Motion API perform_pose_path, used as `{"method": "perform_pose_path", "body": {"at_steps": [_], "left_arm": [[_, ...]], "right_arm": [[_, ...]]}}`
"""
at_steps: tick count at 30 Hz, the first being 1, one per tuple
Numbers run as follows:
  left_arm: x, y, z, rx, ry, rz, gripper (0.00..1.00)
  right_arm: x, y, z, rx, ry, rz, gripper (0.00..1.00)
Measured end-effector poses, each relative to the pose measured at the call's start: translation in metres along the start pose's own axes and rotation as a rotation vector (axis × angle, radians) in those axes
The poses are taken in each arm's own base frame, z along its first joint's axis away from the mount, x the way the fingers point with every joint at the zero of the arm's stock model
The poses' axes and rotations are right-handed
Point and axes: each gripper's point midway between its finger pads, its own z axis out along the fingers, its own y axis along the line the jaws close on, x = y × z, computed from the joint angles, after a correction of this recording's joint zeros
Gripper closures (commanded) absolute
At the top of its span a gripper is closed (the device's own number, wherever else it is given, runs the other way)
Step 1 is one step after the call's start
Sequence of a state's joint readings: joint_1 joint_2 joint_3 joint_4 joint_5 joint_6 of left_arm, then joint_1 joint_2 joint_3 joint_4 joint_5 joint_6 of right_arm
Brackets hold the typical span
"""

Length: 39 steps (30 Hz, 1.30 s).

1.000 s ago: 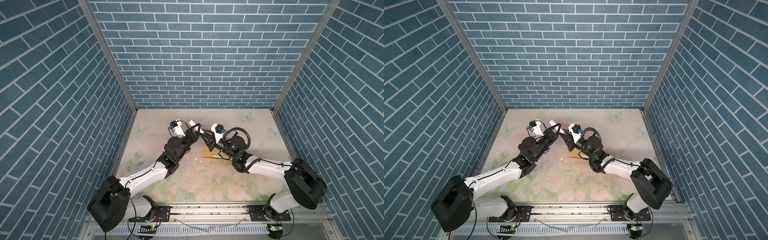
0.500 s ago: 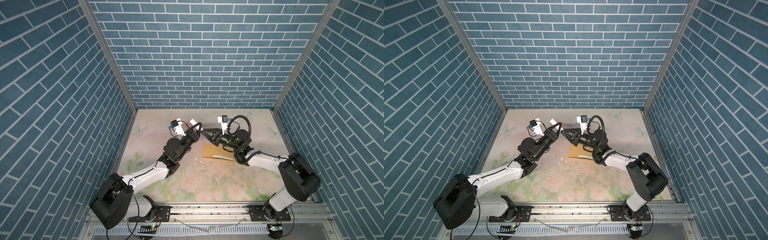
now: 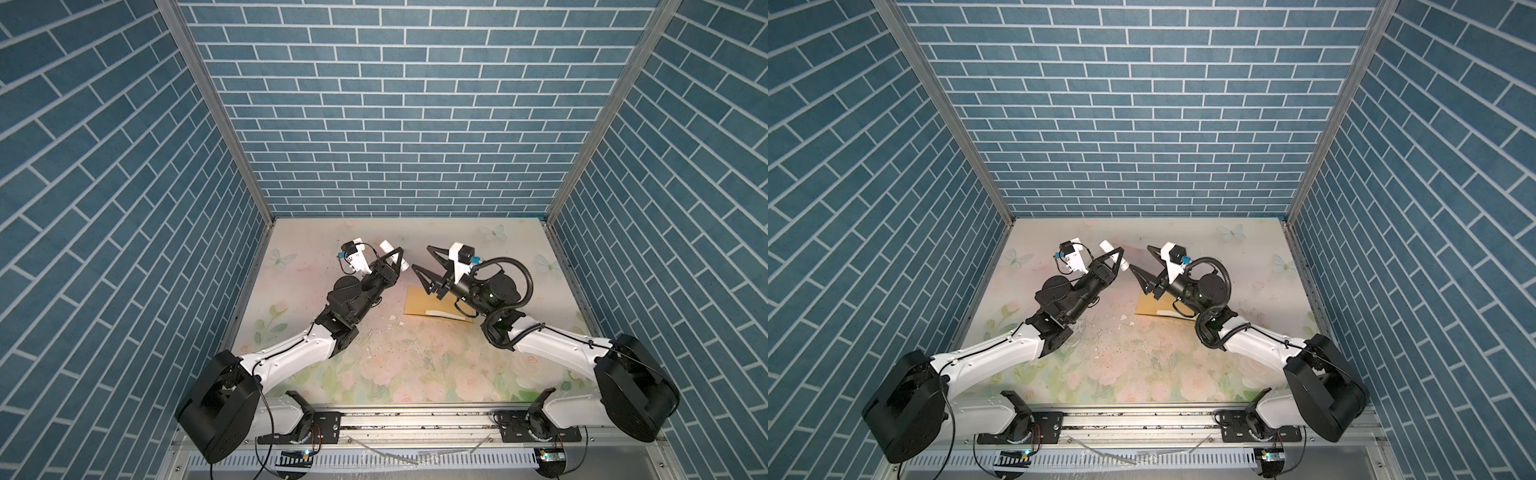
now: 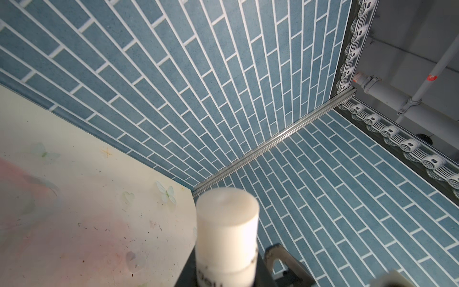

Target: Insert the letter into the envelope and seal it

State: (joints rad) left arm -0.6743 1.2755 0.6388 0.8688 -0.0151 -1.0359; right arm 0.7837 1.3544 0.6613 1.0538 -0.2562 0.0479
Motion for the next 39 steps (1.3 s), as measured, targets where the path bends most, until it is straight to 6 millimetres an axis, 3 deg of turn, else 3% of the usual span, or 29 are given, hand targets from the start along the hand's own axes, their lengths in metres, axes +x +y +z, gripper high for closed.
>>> {"method": "perform_pose_path", "body": {"at_steps": [4, 12, 19, 27, 39], "left_arm": [[0.0, 0.001, 0.0, -0.005, 0.0, 0.0, 1.0], [0.002, 0.004, 0.0, -0.018, 0.007, -0.003, 1.0], [0.002, 0.004, 0.0, -0.018, 0.008, -0.006, 1.0], [0.002, 0.004, 0.0, -0.018, 0.007, -0.013, 1.0], [0.0, 0.005, 0.0, -0.022, -0.001, -0.025, 1.0]], "right_arm": [[0.02, 0.018, 0.003, 0.017, 0.042, -0.253, 0.36], [0.049, 0.015, 0.01, 0.1, 0.107, -0.476, 0.47], [0.055, 0.014, 0.015, 0.133, 0.112, -0.531, 0.55], [0.047, 0.014, 0.021, 0.157, 0.078, -0.535, 0.63], [0.048, 0.015, 0.024, 0.159, 0.079, -0.525, 0.9]]}}
